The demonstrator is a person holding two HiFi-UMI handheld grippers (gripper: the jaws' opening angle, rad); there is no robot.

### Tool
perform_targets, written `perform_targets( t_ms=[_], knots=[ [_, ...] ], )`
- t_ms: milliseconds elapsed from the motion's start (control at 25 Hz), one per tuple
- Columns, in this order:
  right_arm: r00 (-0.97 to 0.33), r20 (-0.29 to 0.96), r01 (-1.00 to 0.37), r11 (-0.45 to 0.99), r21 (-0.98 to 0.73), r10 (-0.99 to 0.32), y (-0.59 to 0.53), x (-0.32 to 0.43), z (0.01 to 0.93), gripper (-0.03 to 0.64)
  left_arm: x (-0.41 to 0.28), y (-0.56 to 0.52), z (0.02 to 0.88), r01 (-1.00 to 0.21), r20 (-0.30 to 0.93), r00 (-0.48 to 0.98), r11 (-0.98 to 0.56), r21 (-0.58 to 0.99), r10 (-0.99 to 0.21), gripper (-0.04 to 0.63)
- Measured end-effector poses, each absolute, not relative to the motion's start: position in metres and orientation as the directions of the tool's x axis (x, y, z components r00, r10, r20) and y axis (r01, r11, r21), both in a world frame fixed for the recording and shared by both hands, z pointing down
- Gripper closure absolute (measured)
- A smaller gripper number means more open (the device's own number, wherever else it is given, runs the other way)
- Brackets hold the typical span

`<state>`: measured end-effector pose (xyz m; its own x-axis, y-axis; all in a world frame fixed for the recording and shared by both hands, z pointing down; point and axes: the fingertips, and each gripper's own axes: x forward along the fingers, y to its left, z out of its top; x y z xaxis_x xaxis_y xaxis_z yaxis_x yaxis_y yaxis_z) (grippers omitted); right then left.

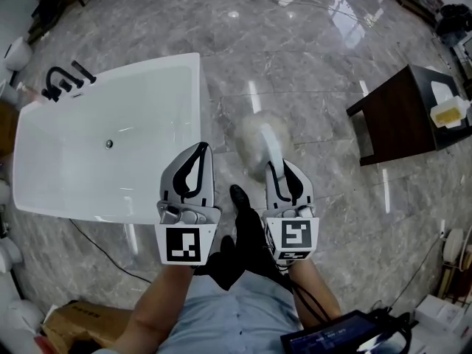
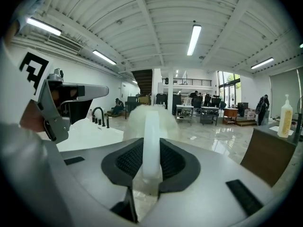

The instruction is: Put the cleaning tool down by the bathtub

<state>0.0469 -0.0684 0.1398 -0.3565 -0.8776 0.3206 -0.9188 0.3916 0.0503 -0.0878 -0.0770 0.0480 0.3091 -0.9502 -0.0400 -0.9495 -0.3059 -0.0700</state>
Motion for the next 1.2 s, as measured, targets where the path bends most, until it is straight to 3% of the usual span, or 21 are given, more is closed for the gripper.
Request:
perform_targets(
  t_ms=[440, 1200],
  knots=[
    [-0.392, 0.397, -0.898, 0.439, 0.031, -0.830, -0.181, 0.039, 0.211, 0.520, -0.082, -0.194, 0.114, -0.956, 0.069, 0.277, -0.282, -0.080, -0.958, 0.578],
    [-0.419, 0.473, -0.876, 0.482, 0.015, -0.775, -0.300, 0.023, 0.379, 0.520, -0.081, -0.320, 0.264, -0.969, 0.145, 0.224, -0.236, -0.071, -0.964, 0.578]
  ],
)
